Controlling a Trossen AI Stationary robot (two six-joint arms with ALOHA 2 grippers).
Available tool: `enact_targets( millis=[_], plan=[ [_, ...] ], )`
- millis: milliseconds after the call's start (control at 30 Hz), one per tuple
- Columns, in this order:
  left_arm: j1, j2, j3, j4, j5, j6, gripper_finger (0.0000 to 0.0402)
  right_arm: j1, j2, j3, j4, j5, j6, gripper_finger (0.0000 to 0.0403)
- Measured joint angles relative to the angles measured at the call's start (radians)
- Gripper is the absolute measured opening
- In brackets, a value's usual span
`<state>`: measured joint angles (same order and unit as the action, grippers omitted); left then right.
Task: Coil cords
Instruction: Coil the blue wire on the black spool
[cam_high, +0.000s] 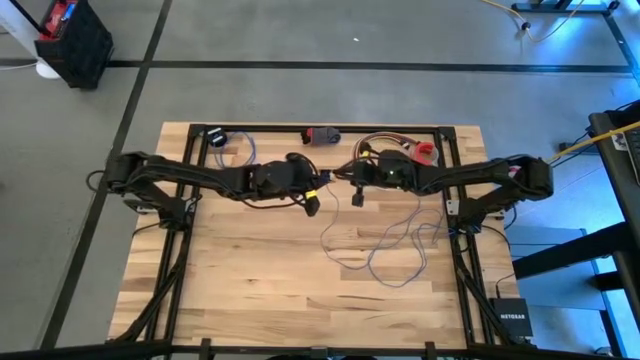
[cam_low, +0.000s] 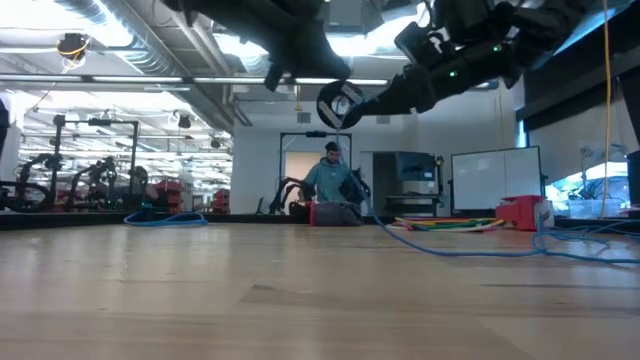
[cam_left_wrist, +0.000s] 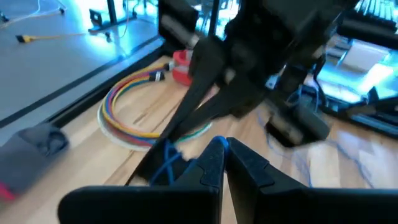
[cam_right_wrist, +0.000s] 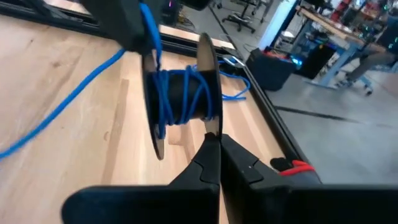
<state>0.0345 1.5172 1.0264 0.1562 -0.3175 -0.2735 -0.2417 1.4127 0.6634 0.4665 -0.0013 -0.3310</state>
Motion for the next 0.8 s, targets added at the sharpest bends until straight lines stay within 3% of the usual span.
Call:
enact_targets(
  millis=[400,800],
  plan=[
    [0.000,0.044,0.001,0.030,0.004,0.119,0.0012,-0.001,0.008,0.011,-0.011,-0.002,0.062,0.0001],
    [-0.005,0.023,0.002,0.008,0.000,0.112,0.0126,0.000,0.008,0.012,-0.015,-0.016,0.065,0.0001]
  ],
)
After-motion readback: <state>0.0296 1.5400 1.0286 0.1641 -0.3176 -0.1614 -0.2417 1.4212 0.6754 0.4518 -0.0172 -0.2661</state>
